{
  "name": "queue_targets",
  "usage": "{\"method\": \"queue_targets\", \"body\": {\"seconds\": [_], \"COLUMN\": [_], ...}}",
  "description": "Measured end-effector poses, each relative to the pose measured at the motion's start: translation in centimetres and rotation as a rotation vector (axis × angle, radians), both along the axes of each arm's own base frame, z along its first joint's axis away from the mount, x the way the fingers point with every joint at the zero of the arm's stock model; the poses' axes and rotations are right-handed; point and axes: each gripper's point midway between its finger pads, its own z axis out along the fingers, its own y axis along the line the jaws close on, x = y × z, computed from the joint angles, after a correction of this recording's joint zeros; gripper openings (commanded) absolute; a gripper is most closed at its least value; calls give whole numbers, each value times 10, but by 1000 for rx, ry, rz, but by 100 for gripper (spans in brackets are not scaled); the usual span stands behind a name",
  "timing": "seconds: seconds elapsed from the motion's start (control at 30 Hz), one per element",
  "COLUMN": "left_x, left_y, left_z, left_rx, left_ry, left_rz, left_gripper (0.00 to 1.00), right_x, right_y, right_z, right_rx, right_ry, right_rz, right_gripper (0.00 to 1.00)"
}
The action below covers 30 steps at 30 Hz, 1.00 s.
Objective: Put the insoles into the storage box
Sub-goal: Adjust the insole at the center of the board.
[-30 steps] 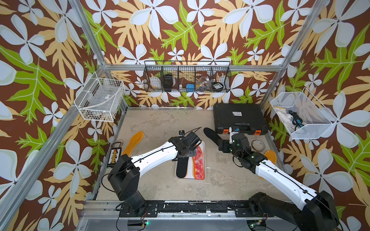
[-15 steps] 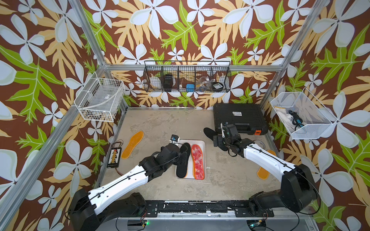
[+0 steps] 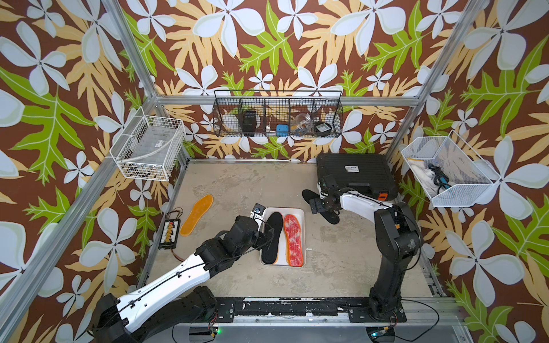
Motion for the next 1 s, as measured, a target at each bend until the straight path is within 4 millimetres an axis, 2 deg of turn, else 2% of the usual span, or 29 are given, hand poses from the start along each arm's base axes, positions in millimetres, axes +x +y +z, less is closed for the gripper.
{"method": "queue_targets", "body": {"seconds": [0.13,0.27,0.37,0.6,0.73,0.87,1.0], "left_x": [-1,0,3,5,6,10,11], "left_y": [0,-2,-3,0,3,7,10], "left_z": [0,-2,7,11,7,5,4], "left_rx": [-3,3,-9,-48,-38,-26,-19], "left_ry": [1,9,-5,-3,0,-4,-9], "left_rz": [-4,-6,5,45,69,102,118], "left_gripper": [100,100,100,100,100,100,100], "right_x": [5,16,21,25,17,-3,-21], "right_y": [-2,-2,-3,-1,5,15,21], "right_z": [-14,-16,-18,-23,-20,-17,-14], "right_rx": [-22,-29,-5,79,153,245,303], "right_ry": [28,7,5,24,24,52,78], "right_rz": [4,4,0,14,17,20,18], "right_gripper": [100,100,100,96,89,78,76]}}
